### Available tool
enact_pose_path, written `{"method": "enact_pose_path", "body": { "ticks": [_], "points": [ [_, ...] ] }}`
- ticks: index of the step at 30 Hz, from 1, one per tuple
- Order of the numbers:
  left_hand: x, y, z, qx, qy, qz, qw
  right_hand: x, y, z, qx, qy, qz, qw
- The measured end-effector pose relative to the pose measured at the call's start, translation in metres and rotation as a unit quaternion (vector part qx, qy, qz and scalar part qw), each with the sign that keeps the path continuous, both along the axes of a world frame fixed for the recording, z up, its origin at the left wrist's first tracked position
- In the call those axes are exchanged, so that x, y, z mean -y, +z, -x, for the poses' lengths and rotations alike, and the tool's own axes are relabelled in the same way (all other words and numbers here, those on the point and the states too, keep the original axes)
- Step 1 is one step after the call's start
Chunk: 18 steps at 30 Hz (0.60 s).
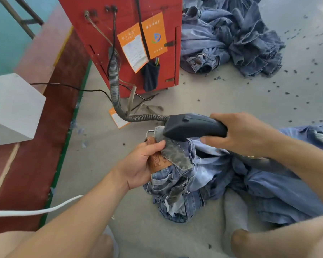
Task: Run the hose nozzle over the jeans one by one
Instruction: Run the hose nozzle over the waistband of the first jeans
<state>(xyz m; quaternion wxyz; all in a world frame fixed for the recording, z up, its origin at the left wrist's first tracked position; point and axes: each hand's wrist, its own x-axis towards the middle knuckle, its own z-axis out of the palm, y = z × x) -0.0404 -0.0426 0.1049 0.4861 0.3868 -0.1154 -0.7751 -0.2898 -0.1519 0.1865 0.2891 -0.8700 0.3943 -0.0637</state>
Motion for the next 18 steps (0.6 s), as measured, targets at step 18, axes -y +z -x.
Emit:
{"method": "enact_pose_path", "body": {
  "ticks": [18],
  "points": [
    [0.005, 0.006, -0.018, 0.074, -0.061, 0.008, 0.995, 0.006, 0.025, 0.033, -0.134, 0.142, 0.120, 0.973]
  ]
}}
